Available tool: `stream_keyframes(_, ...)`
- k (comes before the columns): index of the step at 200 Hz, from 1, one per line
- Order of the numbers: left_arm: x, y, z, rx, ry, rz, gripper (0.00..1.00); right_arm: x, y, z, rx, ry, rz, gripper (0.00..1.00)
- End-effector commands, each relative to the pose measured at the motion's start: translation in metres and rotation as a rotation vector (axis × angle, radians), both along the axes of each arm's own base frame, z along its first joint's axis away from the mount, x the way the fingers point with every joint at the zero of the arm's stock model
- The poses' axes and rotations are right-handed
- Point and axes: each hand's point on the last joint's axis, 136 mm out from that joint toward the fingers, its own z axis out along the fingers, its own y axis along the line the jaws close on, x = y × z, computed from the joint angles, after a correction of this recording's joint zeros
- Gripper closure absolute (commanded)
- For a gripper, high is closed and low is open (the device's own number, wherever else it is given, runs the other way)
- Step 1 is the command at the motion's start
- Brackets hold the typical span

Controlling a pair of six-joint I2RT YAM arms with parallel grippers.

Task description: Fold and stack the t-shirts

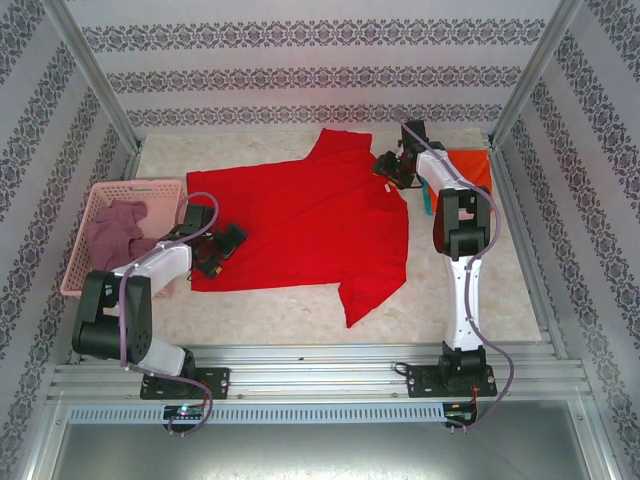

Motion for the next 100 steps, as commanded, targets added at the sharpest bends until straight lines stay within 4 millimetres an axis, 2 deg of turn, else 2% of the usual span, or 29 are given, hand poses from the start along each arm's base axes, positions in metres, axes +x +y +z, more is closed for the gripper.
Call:
stream_keyframes(1, -0.015, 0.01, 0.017, 0.078, -0.011, -0.002, 0.0, 0.008, 0.002, 0.053, 0.002, -0.132, 0.017, 0.43)
stream_keyframes(26, -0.042, 0.025, 0.027, 0.123, 0.022, 0.07, 0.0, -0.007, 0.008, 0.099, -0.013, -0.267, 0.039, 0.41)
stream_keyframes(43, -0.068, 0.042, 0.026, 0.17, 0.079, 0.179, 0.0, -0.028, 0.016, 0.112, -0.024, -0.323, 0.068, 0.41)
stream_keyframes(57, -0.082, 0.055, 0.024, 0.203, 0.098, 0.25, 0.08, -0.049, 0.03, 0.123, -0.043, -0.374, 0.116, 0.41)
stream_keyframes(75, -0.086, 0.064, 0.018, 0.194, 0.1, 0.293, 0.18, -0.08, 0.043, 0.124, -0.083, -0.414, 0.169, 0.41)
stream_keyframes(100, -0.082, 0.073, 0.004, 0.154, 0.12, 0.348, 0.29, -0.113, 0.053, 0.109, -0.156, -0.416, 0.232, 0.4)
